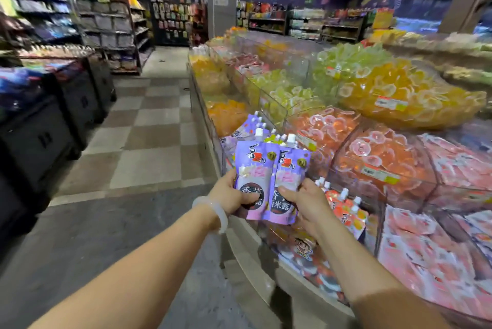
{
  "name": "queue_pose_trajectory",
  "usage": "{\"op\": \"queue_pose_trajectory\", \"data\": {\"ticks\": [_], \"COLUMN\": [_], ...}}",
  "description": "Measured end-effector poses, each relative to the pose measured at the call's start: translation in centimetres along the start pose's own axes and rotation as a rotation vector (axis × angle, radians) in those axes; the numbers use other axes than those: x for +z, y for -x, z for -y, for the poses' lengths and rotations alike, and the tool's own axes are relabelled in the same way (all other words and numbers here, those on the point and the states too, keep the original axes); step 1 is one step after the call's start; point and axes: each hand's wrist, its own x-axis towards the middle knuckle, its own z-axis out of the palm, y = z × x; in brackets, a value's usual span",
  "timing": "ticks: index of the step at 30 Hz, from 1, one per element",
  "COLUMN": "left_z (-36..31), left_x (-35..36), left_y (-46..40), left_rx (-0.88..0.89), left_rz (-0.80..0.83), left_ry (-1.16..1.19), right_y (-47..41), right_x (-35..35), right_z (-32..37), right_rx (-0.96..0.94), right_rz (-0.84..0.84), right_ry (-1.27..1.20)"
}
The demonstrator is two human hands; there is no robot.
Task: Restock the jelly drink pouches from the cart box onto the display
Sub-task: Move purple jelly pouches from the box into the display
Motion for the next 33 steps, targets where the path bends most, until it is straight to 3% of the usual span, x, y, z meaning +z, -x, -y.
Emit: {"op": "queue_pose_trajectory", "data": {"ticks": [7,17,23,33], "left_z": [-0.3,-3.0,-2.8,-5.8], "left_x": [-10.7,-22.7,-22.9,-21.0], "left_y": [-7.9,-23.2,-32.0,-49.0], "left_rx": [-0.01,-0.021,-0.043,-0.017], "left_rz": [-0.084,-0.009,0.099,0.166], "left_ry": [0.02,0.006,-0.004,-0.15], "right_y": [-9.8,-22.6,-29.3,-44.6], "right_x": [10.5,21.6,21.8,20.4], "right_z": [-2.1,-2.7,-2.0,0.8], "right_rx": [0.051,0.03,0.042,-0.016], "right_rz": [0.092,0.033,-0.198,-0.277], "right_ry": [-0.033,-0.033,0.171,0.112]}}
